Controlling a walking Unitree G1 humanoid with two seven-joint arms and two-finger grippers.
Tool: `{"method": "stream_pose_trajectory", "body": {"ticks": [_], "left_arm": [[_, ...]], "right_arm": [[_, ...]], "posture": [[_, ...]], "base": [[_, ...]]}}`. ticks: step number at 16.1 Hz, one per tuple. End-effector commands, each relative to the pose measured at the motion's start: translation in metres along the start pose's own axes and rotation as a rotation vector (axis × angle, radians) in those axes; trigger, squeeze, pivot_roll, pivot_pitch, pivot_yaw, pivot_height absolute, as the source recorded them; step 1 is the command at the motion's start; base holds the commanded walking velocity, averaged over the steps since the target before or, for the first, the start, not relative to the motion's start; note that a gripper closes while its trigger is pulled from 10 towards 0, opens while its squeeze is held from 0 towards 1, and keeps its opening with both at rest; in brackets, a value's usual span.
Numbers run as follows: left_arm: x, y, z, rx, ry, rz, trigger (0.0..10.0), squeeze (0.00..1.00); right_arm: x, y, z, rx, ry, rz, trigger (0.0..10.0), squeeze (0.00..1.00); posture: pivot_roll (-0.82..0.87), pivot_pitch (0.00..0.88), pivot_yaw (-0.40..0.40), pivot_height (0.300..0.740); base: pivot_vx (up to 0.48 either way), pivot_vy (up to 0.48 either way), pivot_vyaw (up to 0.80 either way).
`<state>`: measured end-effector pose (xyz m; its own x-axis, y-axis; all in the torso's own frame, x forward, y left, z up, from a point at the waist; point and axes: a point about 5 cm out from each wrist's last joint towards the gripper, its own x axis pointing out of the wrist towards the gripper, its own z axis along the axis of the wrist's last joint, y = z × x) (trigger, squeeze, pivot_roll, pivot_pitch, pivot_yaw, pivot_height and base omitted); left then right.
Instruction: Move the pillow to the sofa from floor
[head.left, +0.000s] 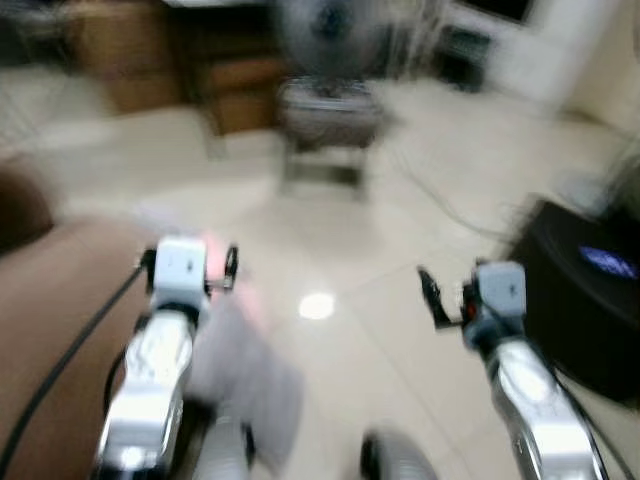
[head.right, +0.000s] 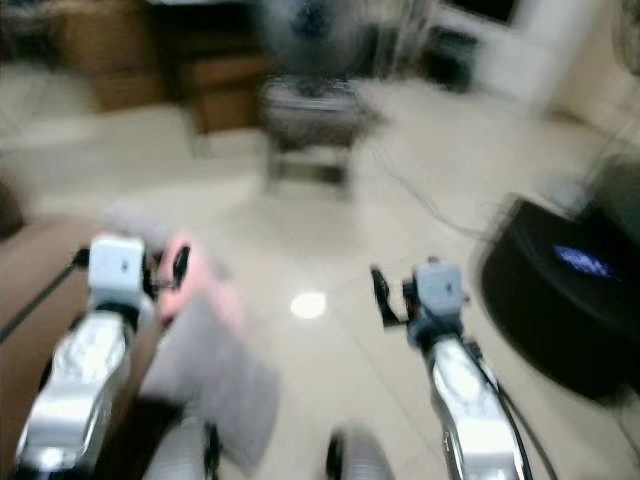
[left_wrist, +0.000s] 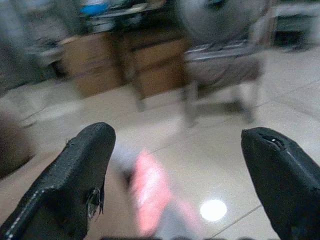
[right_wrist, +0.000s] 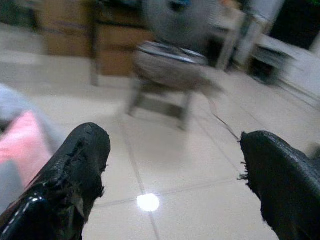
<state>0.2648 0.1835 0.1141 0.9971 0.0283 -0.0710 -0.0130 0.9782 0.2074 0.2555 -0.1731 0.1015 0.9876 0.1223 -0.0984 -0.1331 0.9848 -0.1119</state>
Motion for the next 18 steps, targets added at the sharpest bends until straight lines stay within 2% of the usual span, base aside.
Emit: {"method": "stream_pose_trajectory", "body": {"ticks": [1, 8, 11, 13, 18], "left_arm": [[-0.001, 0.001, -0.005, 0.006, 0.027, -0.002, 10.0, 0.00], [0.000, 0.005, -0.004, 0.025, 0.021, 0.014, 10.0, 0.00], [0.001, 0.002, -0.006, 0.047, 0.026, -0.006, 10.0, 0.00], [0.001, 0.000, -0.007, 0.029, 0.029, -0.022, 10.0, 0.00], [-0.005, 0.003, -0.018, 0.011, 0.063, -0.022, 10.0, 0.00]], "right_arm": [[-0.002, 0.003, -0.004, 0.003, 0.009, 0.004, 10.0, 0.00], [-0.004, 0.005, -0.006, 0.006, 0.013, -0.003, 10.0, 0.00], [-0.004, 0.005, -0.006, 0.008, 0.013, -0.004, 10.0, 0.00], [-0.003, 0.003, -0.005, 0.008, 0.010, -0.010, 10.0, 0.00], [-0.002, 0.002, -0.004, 0.008, 0.010, -0.010, 10.0, 0.00]], "posture": [[-0.01, 0.000, -0.023, 0.602], [-0.01, 0.000, -0.010, 0.602], [-0.02, 0.000, -0.010, 0.602], [-0.02, 0.000, -0.013, 0.602], [-0.01, 0.000, -0.022, 0.602]], "base": [[0.000, 0.000, 0.00], [0.000, 0.000, 0.00], [0.000, 0.000, 0.00], [0.000, 0.000, 0.00], [0.280, 0.000, 0.00]]}}
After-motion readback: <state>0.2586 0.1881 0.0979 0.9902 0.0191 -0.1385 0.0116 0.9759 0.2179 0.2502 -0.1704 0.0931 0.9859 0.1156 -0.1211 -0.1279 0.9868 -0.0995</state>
